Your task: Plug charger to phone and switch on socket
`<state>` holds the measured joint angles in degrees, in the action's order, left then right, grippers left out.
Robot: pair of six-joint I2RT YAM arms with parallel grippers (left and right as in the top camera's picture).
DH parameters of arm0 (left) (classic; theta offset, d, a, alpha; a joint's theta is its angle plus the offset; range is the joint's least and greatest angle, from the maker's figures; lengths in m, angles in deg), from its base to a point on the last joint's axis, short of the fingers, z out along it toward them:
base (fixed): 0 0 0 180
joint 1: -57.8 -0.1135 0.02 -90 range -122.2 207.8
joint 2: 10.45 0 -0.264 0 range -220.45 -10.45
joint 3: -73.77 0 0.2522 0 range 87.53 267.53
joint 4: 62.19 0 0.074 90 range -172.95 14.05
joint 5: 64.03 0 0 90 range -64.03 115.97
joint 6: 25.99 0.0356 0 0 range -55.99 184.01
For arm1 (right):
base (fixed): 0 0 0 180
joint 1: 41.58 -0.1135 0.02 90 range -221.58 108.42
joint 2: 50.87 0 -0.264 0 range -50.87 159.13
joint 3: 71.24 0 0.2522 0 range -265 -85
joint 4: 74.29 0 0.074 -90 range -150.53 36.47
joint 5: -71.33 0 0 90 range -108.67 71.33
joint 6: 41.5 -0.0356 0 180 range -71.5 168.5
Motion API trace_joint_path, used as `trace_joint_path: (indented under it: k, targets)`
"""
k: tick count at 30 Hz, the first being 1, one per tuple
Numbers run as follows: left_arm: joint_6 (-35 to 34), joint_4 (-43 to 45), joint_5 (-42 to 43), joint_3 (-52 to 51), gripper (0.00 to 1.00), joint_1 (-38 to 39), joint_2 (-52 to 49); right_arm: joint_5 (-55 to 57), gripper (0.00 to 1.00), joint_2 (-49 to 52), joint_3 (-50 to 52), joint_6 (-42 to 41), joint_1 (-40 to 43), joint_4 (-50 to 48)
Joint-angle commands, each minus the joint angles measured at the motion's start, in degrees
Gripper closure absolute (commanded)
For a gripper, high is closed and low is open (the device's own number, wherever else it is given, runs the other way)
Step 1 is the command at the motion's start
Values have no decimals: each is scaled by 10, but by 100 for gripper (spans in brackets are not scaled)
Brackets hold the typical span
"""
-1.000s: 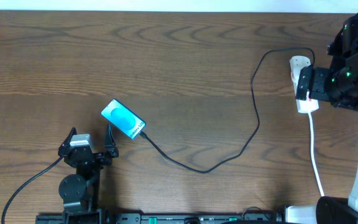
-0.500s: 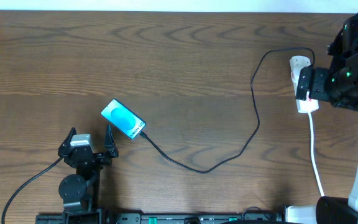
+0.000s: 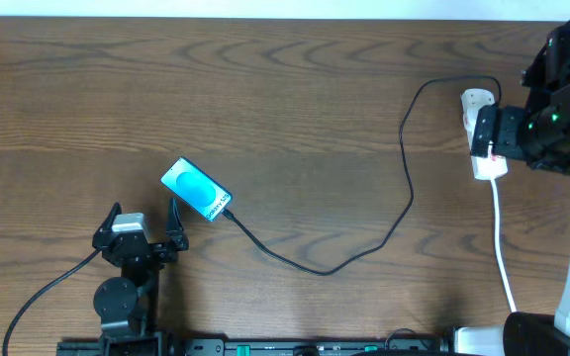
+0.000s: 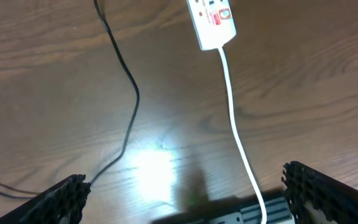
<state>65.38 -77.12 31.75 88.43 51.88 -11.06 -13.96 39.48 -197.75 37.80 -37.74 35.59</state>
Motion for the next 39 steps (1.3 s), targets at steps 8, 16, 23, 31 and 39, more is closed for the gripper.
trace_joint_path:
  k: [8,16,23,31,39]
  targets:
    - [5,-25,6,-7,8,-2,4,-19,1,-133,164,-5,-32,-245]
    - [5,-25,6,-7,8,-2,4,-19,1,-338,501,1,-32,-561]
    - [5,-25,6,-7,8,-2,4,-23,1,-548,843,36,-32,-908]
    - [5,-25,6,-7,8,-2,4,-45,1,-706,1053,119,-38,-1067]
    - [5,-24,6,-7,8,-2,4,-45,1,-822,1124,146,-74,-993]
